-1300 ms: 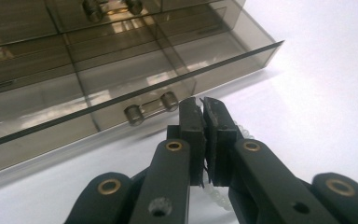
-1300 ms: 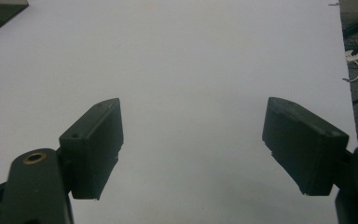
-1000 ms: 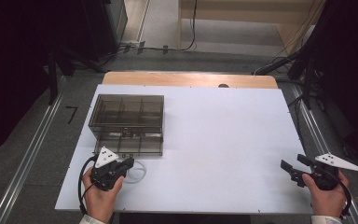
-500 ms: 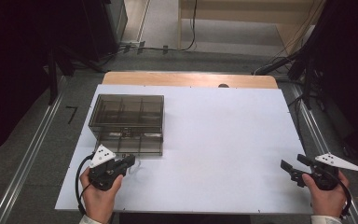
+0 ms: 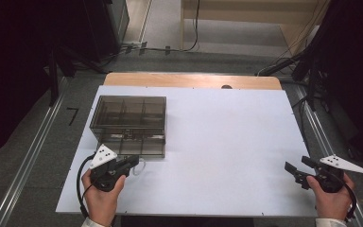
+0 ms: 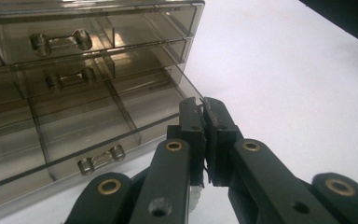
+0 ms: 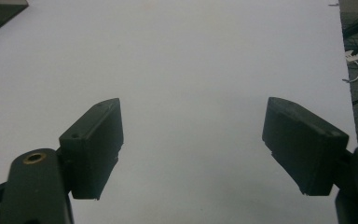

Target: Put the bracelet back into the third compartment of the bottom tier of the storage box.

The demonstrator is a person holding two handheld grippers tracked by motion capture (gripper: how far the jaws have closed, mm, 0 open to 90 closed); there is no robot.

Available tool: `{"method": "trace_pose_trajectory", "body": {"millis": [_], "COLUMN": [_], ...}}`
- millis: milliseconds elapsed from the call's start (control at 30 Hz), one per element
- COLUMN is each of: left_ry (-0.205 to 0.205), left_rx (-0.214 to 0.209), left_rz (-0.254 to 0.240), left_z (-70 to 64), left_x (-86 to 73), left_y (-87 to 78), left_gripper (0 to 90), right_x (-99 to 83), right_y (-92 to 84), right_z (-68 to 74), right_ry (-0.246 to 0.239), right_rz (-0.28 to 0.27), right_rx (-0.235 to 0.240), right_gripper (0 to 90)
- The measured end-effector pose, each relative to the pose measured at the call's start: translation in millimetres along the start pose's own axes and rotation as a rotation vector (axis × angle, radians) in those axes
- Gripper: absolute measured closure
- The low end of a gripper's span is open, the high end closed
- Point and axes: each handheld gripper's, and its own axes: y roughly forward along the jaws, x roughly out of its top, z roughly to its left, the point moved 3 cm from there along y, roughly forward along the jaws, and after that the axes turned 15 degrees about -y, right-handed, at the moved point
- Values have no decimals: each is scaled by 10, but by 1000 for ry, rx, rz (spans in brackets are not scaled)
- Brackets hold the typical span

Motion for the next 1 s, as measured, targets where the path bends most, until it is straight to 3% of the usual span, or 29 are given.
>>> {"method": "trace_pose_trajectory", "body": {"millis": [1000], "left_ry": [-7], "left_rx": [7], "left_rz": [-36], "left_z": [26], "left_x": [250], "left_y": [192], "left_gripper": [883], "right_x": [-5], "right_y": [10], "right_z": [-4], "right_ry": [-4], "right_rz": [8], "right_rx": [4], "right_gripper": [187]}}
